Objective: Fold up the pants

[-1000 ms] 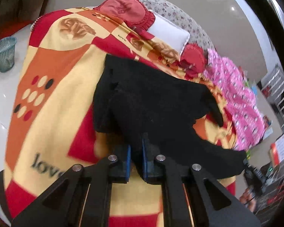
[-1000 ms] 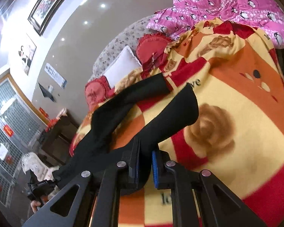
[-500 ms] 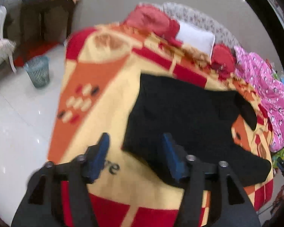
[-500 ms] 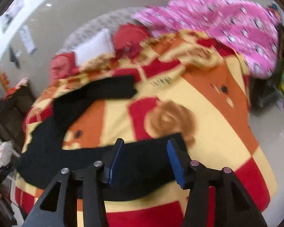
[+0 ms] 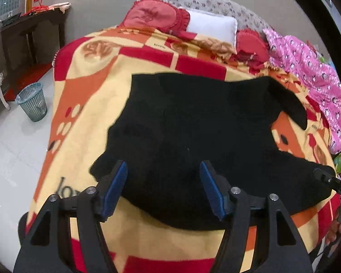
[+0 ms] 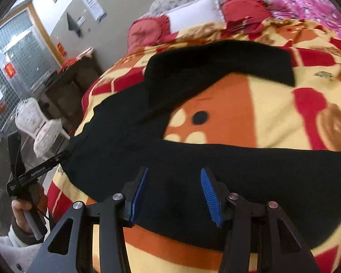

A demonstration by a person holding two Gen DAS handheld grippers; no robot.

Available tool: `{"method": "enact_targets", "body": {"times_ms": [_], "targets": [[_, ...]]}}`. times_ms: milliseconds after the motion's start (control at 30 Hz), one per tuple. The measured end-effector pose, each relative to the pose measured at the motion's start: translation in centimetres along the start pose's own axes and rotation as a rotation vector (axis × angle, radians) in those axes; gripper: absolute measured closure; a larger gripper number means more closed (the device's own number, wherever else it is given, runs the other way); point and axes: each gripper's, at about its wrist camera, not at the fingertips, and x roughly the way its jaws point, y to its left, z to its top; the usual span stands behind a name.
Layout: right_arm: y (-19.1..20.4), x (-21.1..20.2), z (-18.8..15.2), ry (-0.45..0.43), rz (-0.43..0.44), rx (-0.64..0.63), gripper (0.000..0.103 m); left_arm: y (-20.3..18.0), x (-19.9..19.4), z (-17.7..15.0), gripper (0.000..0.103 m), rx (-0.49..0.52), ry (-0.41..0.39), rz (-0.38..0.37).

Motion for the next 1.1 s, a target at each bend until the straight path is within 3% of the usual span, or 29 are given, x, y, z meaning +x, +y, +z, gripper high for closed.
{"method": "enact_targets", "body": {"times_ms": [333,633,700,767,833,967,1100], "targets": [[-0.1,2.9,-0.6,0.047,-0.019,0.014,0.054,-0.1,1.8,-0.3,0.036,0.002,0.013,0.036],[-0.1,2.7,-0.6,0.036,-0.008,0.023,0.053,-0.6,1.9,-0.4,0.03,0.016,0.011,0.057],[0.1,2.4,-0.3,0.034,-0.005,0.011,0.048,-0.6,1.5,-0.3,0.03,0.01,0.003,0.051],[0.4,2.5,-0.2,0.032,-0.001,-0.002,0.035,-0.5,1.2,-0.2,0.03,0.001,0.001,0.043],[0.6,3.3,-0.3,0.05,-0.016,-0.023,0.035,-0.3,1.4,-0.1,0.03,-0.01,0.008,0.031],[1.5,3.3,1.2,0.072,-0.043,-0.072,0.035,-0.2,1.7,0.1,0.029,-0.019,0.01,0.027],[3.4,2.0,5.6,-0.015,-0.109,-0.173,0.03,0.1,1.6,1.0,0.028,-0.058,0.002,-0.006]]}}
